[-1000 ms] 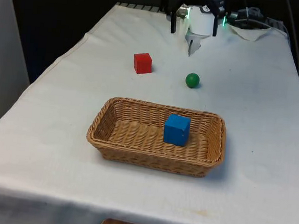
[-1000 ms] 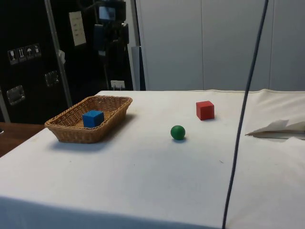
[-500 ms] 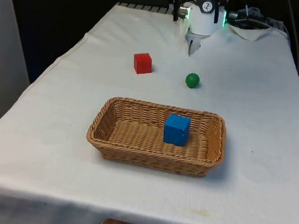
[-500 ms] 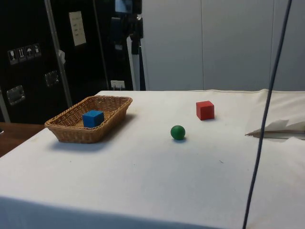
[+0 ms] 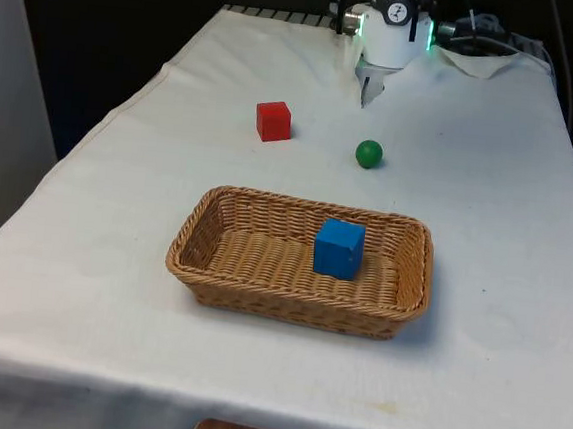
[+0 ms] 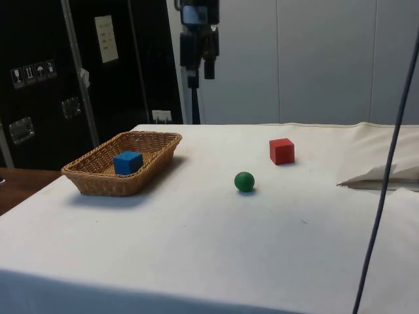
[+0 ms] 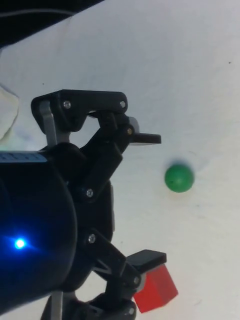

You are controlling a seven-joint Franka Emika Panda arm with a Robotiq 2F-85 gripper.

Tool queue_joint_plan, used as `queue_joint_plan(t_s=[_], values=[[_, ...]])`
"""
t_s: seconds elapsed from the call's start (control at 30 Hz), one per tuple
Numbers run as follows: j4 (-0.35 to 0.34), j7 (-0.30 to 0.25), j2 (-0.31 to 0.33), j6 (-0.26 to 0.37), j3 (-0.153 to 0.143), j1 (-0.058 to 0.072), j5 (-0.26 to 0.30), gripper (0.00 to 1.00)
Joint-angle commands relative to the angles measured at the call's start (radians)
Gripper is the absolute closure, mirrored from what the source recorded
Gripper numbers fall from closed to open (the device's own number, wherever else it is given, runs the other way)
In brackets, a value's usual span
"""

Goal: Place all non-red objects into the basket.

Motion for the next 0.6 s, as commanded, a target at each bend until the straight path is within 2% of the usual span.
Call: queue_joint_plan(t_s=[0.0, 0.03, 0.07, 0.13, 0.33, 0.37, 0.43, 0.57], values=[[-0.034, 0.011, -0.019, 0.027, 0.002, -0.003, -0.015, 0.00], [-0.047, 0.010, -0.025, 0.036, 0.001, -0.003, -0.014, 0.00], [-0.028, 0.000, -0.013, 0.016, 0.000, 0.000, 0.000, 0.00], [-0.090, 0.005, -0.045, 0.066, 0.000, -0.003, -0.008, 0.00], [-0.167, -0.006, -0.083, 0.121, -0.006, -0.001, 0.006, 0.00], [-0.158, -0.002, -0.075, 0.110, -0.004, -0.001, 0.000, 0.00], [-0.205, -0.012, -0.101, 0.148, -0.009, 0.001, 0.012, 0.00], [-0.252, -0.023, -0.118, 0.185, -0.014, 0.003, 0.021, 0.00]])
